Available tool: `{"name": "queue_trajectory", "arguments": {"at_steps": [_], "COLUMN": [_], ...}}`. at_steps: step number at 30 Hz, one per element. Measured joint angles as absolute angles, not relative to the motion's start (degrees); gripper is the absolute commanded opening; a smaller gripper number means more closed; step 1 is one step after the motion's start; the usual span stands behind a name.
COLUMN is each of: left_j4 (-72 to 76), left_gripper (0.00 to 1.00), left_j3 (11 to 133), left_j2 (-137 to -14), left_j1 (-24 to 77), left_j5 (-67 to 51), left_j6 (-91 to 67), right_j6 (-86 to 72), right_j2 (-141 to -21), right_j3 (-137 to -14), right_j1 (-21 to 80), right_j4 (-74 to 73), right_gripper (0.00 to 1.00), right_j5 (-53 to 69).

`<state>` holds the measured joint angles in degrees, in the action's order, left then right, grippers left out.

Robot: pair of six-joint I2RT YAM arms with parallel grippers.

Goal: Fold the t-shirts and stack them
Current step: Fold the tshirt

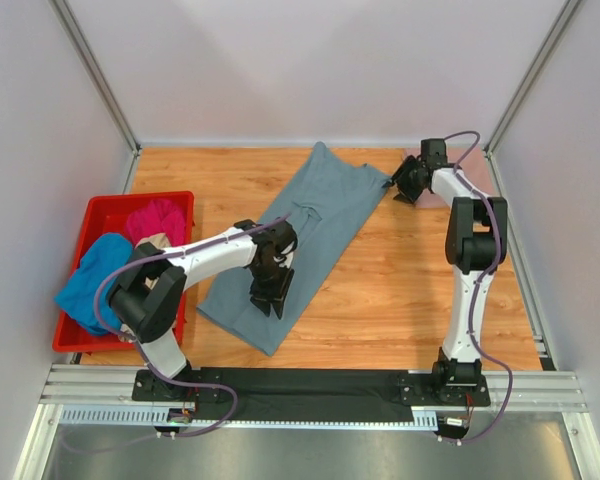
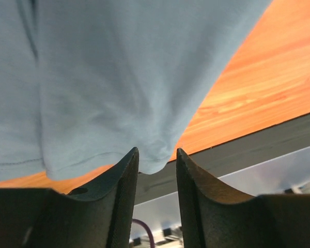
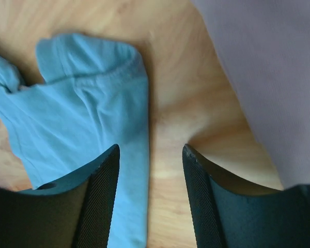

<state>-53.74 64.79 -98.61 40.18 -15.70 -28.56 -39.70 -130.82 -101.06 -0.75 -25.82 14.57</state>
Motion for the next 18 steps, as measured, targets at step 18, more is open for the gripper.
{"name": "queue_trajectory", "arguments": {"at_steps": [18], "left_j4": [-53.36], "left_gripper": [0.47], "left_j3": [64.95], "left_j2": [-103.79], "left_j1": [50.61], "left_j5": [-7.81], "left_j6": [-29.28], "right_j6": [-41.47], "right_j2": [-140.77], "right_j3": [-114.02], "right_j1": [-1.69], "right_j4": [-22.04], "right_gripper": [0.2], "right_j5": [13.56]}}
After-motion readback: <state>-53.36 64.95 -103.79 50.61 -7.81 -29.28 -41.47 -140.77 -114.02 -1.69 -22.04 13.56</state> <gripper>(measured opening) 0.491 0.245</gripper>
